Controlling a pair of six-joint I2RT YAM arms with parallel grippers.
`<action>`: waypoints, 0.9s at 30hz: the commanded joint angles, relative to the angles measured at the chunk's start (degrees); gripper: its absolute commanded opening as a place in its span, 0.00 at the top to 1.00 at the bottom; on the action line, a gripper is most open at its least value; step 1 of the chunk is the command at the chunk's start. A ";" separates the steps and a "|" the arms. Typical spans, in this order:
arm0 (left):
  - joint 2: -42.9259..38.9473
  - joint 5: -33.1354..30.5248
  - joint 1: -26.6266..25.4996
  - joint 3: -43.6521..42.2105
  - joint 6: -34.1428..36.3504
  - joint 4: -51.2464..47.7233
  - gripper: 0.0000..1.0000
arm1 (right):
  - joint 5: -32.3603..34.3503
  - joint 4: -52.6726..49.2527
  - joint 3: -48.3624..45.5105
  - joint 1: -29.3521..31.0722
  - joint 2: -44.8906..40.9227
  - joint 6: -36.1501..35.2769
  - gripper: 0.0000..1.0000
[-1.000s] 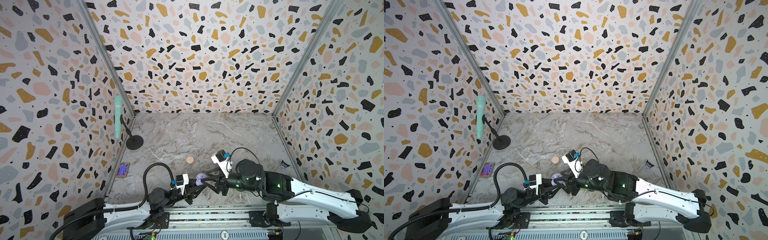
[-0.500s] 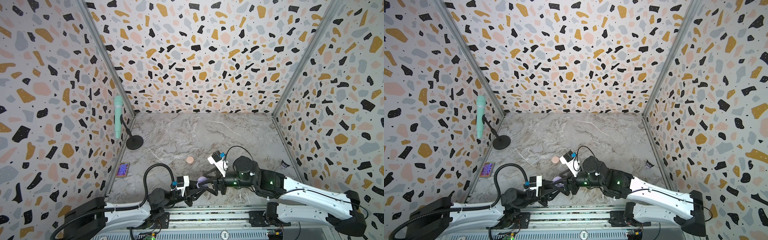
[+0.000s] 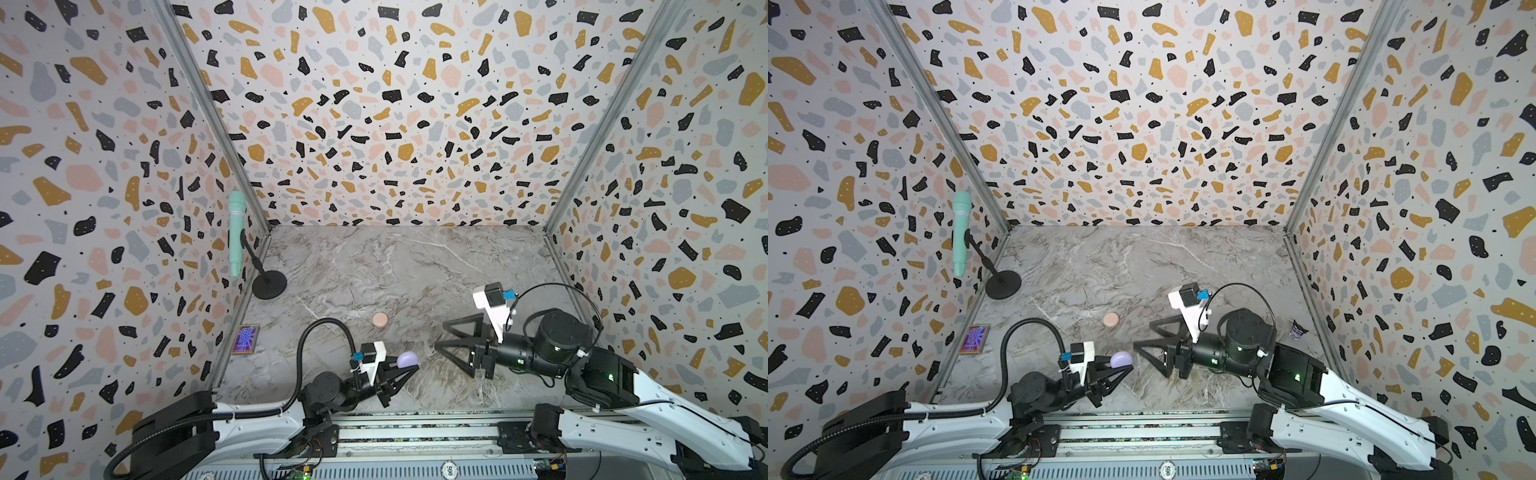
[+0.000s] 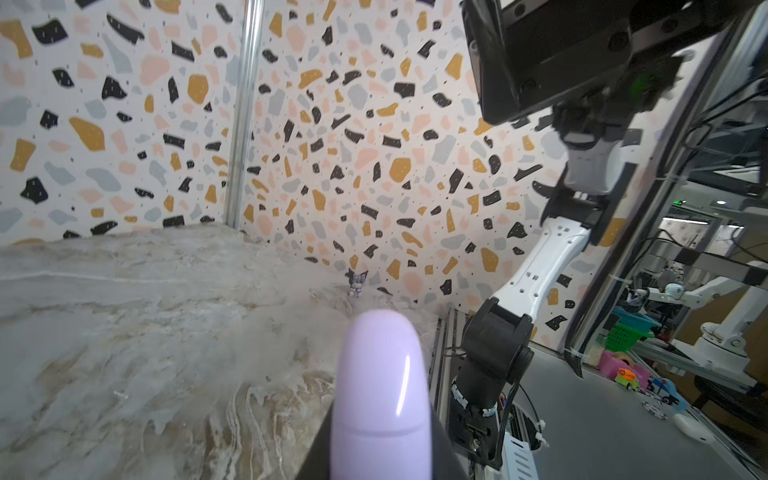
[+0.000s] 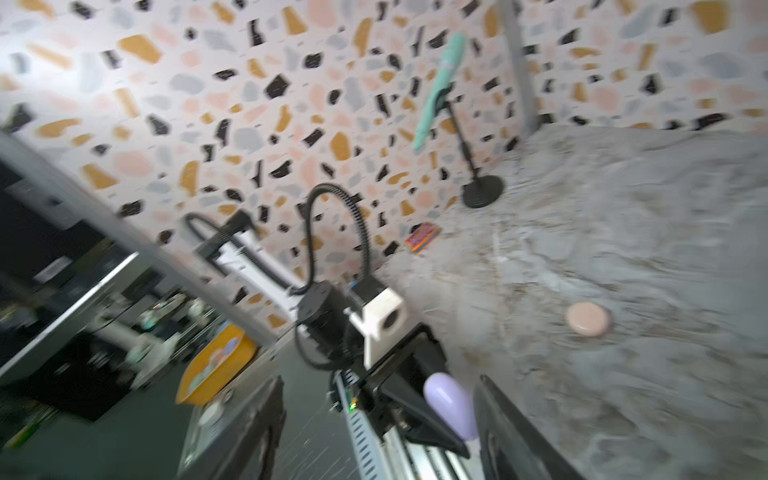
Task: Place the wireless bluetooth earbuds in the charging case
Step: 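Open the right gripper and pull it back from the closed case, then lower the closed case onto the table and open the left gripper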
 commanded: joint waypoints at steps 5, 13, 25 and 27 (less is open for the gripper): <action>11.69 -11.19 0.81 13.58 -10.90 -18.41 1.00 | 3.57 -8.65 -4.88 -15.30 3.12 4.07 0.27; 29.05 -8.96 5.82 23.83 -24.58 -25.37 1.00 | 2.44 -8.75 -9.40 -20.04 1.41 3.93 0.24; 38.11 -5.64 7.25 29.32 -36.01 -35.24 1.00 | 1.15 -9.38 -10.12 -20.54 0.61 3.40 0.23; 37.86 -6.37 7.29 29.62 -36.44 -37.56 0.96 | 0.73 -8.93 -10.21 -20.54 0.73 3.49 0.23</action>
